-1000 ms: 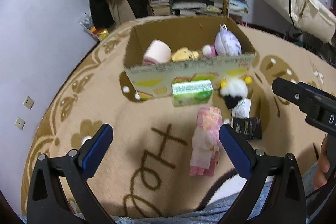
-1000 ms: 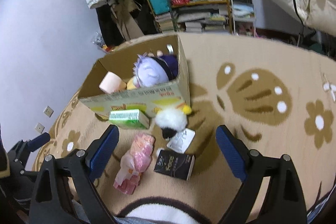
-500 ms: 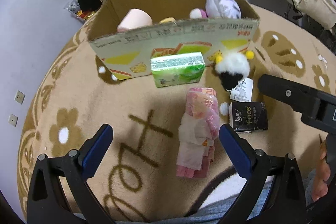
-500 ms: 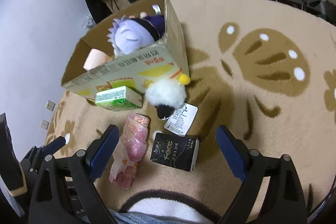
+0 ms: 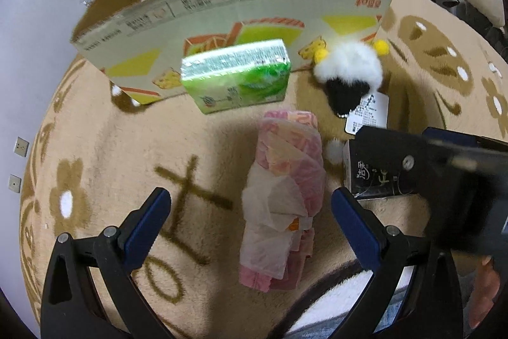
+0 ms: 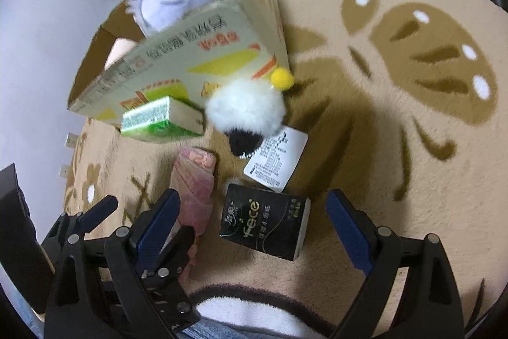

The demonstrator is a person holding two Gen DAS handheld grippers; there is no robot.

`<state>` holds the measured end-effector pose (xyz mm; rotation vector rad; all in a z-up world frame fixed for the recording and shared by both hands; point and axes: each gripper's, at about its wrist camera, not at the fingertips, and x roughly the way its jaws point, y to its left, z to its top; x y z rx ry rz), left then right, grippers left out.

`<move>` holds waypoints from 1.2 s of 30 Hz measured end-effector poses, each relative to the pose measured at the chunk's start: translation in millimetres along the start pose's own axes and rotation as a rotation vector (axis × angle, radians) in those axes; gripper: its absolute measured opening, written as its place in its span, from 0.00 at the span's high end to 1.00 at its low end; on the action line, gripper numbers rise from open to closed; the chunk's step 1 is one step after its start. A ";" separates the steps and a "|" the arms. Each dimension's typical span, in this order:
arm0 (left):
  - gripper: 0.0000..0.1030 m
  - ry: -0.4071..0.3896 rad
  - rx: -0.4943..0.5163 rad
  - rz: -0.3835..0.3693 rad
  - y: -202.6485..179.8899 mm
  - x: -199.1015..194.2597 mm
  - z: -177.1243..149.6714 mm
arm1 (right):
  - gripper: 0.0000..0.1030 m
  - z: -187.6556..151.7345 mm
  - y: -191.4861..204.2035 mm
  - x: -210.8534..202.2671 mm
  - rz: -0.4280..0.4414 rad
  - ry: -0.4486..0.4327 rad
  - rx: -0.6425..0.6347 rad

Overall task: Organize soft objects
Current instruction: 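Grasp the pink towel bundle with the left tool while the right tool grasps the black Face tissue pack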

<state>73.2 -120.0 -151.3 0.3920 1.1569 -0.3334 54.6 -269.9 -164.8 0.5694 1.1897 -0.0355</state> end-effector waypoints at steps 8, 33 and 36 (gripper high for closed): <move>0.03 0.058 -0.012 0.003 -0.3 18.6 1.2 | 0.05 -0.2 -2.3 21.4 -0.009 0.066 0.019; 0.28 0.061 -0.004 0.009 -3.6 26.2 -22.0 | 0.32 -13.5 31.3 44.9 -0.197 0.104 -0.106; 0.43 0.059 -0.009 0.028 1.2 20.5 -26.3 | 0.33 -15.1 31.7 42.1 -0.175 0.088 -0.103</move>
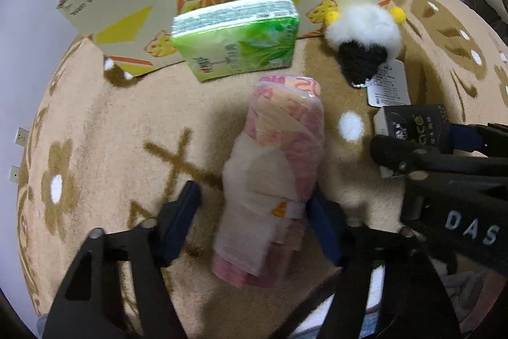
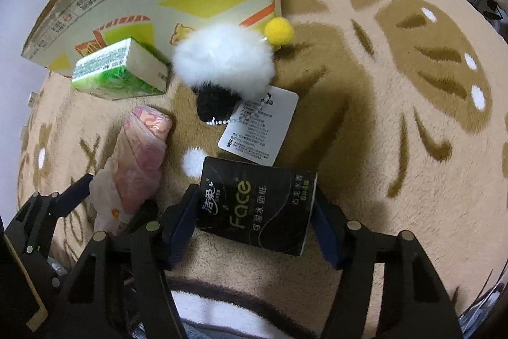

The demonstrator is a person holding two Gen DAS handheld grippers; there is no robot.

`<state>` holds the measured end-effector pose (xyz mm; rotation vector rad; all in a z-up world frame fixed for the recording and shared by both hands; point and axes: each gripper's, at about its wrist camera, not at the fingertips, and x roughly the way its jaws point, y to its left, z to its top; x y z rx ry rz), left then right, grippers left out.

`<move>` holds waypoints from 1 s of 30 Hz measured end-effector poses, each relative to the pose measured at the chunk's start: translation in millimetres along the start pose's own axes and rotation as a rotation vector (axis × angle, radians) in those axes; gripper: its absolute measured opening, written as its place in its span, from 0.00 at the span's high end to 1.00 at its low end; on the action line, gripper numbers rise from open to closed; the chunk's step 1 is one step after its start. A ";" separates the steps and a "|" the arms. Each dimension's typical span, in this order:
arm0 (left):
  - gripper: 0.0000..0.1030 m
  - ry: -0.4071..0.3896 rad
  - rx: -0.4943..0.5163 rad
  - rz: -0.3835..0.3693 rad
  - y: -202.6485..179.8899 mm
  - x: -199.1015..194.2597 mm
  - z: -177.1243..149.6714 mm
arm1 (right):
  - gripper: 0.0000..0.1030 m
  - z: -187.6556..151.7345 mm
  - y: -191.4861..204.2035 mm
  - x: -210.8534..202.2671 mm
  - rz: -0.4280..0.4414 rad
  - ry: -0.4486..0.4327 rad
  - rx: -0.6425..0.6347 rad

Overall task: Organize soft objects
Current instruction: 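Grasp the pink towel bundle with the left tool while the right tool grasps the black Face tissue pack, then carry the pink bundle and black tissue pack up and over the box with both tools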

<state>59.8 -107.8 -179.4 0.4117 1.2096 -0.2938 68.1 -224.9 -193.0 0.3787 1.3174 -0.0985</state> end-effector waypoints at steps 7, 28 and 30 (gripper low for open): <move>0.56 -0.012 -0.054 -0.030 17.6 -10.2 -6.9 | 0.33 -2.1 0.6 -15.4 0.062 -0.070 -0.001; 0.57 -0.306 -0.082 0.019 30.6 -109.9 -4.1 | 0.33 -8.1 -16.0 -132.4 0.148 -0.572 -0.070; 0.57 -0.335 -0.099 0.030 36.4 -116.9 -1.7 | 0.33 -8.2 -15.5 -138.3 0.142 -0.598 -0.079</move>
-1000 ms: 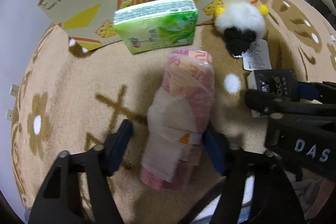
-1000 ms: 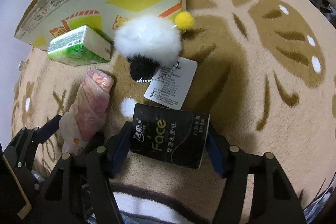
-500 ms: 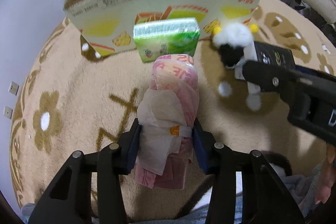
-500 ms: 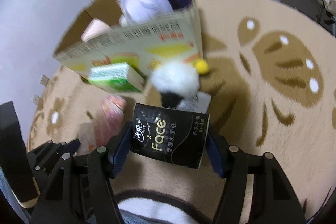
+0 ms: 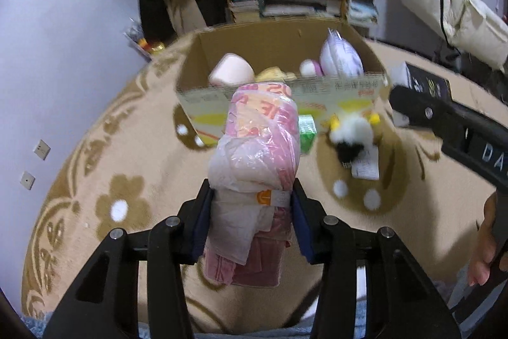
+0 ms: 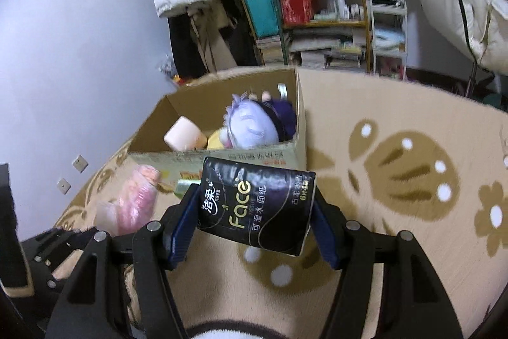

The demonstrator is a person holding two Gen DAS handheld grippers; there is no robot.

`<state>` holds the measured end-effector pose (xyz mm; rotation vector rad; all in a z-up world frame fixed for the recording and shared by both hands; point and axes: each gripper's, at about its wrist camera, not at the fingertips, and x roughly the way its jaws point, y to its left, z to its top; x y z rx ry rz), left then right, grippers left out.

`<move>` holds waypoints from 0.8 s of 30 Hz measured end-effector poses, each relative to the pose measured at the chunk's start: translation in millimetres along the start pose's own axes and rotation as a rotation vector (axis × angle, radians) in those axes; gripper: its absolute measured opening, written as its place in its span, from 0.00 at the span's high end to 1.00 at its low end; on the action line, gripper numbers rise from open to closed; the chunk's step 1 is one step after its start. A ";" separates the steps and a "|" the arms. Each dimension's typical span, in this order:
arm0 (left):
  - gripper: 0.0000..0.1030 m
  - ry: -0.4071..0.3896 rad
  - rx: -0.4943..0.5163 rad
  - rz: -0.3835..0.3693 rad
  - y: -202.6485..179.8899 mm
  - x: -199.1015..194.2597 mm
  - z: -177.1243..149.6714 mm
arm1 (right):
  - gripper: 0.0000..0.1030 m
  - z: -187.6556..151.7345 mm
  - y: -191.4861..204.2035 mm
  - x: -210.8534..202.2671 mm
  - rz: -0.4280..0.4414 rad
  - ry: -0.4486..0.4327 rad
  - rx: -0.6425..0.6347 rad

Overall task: Organize soft objects
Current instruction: 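Carry the pink bundle and black tissue pack up and over the box with both tools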

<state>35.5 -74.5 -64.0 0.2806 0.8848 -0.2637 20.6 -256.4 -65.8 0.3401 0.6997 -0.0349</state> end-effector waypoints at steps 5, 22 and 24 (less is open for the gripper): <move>0.57 -0.090 -0.021 0.038 12.0 -13.4 15.7 | 0.33 8.5 5.8 -7.8 0.003 -0.057 -0.029; 0.57 -0.230 -0.047 0.116 37.2 -20.8 54.7 | 0.33 38.9 16.0 -2.2 -0.019 -0.205 -0.115; 0.57 -0.247 -0.036 0.124 38.0 -19.7 60.6 | 0.33 42.2 19.5 1.2 -0.017 -0.212 -0.134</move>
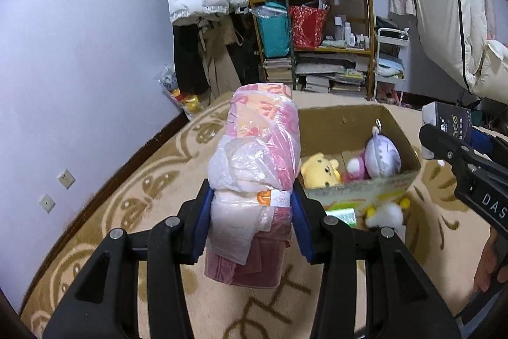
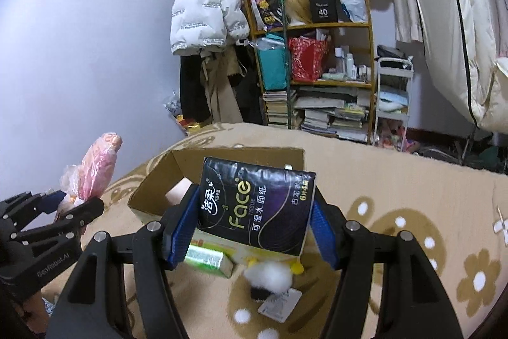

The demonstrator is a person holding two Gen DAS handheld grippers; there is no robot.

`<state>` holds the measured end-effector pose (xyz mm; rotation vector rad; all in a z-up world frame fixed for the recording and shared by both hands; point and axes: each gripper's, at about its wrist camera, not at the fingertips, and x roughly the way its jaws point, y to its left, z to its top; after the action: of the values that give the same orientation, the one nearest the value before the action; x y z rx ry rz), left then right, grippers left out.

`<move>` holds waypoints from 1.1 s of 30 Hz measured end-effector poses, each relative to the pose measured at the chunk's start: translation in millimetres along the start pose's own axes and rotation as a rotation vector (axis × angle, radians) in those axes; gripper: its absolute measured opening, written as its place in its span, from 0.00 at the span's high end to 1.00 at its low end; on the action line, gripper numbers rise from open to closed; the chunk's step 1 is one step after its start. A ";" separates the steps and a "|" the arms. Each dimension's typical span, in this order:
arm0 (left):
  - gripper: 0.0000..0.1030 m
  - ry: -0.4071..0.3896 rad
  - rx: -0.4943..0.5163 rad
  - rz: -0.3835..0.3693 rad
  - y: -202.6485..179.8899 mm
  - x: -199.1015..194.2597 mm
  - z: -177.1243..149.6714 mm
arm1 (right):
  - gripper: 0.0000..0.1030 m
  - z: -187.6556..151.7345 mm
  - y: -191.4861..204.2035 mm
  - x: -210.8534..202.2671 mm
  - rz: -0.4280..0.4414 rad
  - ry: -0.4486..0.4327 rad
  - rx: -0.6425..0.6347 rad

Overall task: Organize soft objects
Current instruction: 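Carry the pink bundle and black tissue pack up and over the box with both tools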

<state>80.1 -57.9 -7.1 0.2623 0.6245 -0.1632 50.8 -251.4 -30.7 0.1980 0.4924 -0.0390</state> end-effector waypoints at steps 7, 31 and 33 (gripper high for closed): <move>0.57 -0.019 -0.002 -0.008 -0.4 14.5 21.6 | 0.33 5.8 7.0 17.7 0.020 0.006 -0.057; 0.57 0.016 -0.025 -0.078 -1.5 71.4 46.1 | 0.33 28.0 -5.3 73.9 0.072 0.014 -0.064; 0.57 0.026 -0.033 -0.089 -1.2 76.5 44.8 | 0.33 26.9 -8.6 79.1 0.086 0.027 -0.045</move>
<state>165.8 -77.5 -17.9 0.2046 0.6646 -0.2351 132.2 -264.3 -46.5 0.1757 0.5111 0.0584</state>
